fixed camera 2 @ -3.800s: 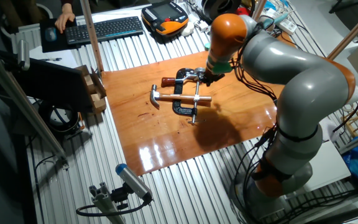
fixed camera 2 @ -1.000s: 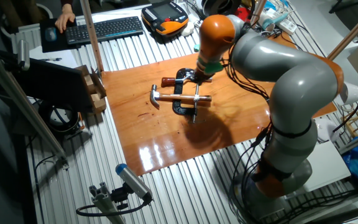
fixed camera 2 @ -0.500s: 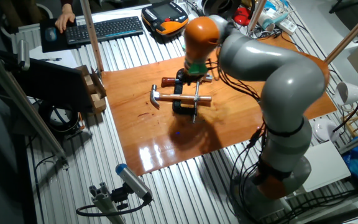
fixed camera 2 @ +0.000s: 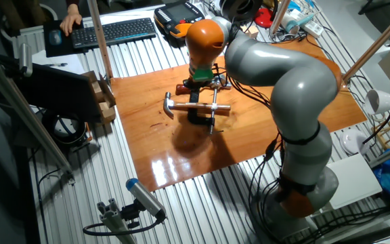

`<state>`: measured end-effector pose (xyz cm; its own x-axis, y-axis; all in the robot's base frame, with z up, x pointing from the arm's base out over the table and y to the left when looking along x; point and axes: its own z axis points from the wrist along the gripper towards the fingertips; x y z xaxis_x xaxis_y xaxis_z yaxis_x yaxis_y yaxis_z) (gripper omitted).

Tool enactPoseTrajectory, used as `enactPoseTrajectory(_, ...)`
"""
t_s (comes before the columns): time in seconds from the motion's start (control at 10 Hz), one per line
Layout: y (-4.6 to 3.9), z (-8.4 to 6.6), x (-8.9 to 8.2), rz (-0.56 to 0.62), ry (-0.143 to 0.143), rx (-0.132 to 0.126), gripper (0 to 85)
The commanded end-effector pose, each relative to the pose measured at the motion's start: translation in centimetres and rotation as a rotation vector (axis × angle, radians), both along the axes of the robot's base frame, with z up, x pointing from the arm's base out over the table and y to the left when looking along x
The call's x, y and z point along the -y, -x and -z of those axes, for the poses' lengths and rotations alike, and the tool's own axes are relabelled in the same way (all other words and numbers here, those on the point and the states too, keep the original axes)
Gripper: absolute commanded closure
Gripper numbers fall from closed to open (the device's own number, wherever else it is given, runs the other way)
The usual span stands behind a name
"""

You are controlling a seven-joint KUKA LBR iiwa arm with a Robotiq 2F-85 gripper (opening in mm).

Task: Pull up the lever

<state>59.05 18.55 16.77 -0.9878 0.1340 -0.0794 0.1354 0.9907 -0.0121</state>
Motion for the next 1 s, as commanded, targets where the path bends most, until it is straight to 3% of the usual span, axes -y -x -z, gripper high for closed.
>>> enactPoseTrajectory(0.0, -0.18, 0.4, -0.1, 0.000, -0.005, 0.000, 85.0)
enactPoseTrajectory(0.3, -1.20, 1.0, 0.0, 0.003, -0.012, -0.011, 85.0)
enactPoseTrajectory(0.7, -1.34, 1.2, 0.0, -0.044, -0.029, -0.026, 85.0)
enactPoseTrajectory(0.9, -1.34, 1.2, 0.0, -0.084, -0.032, -0.017, 85.0)
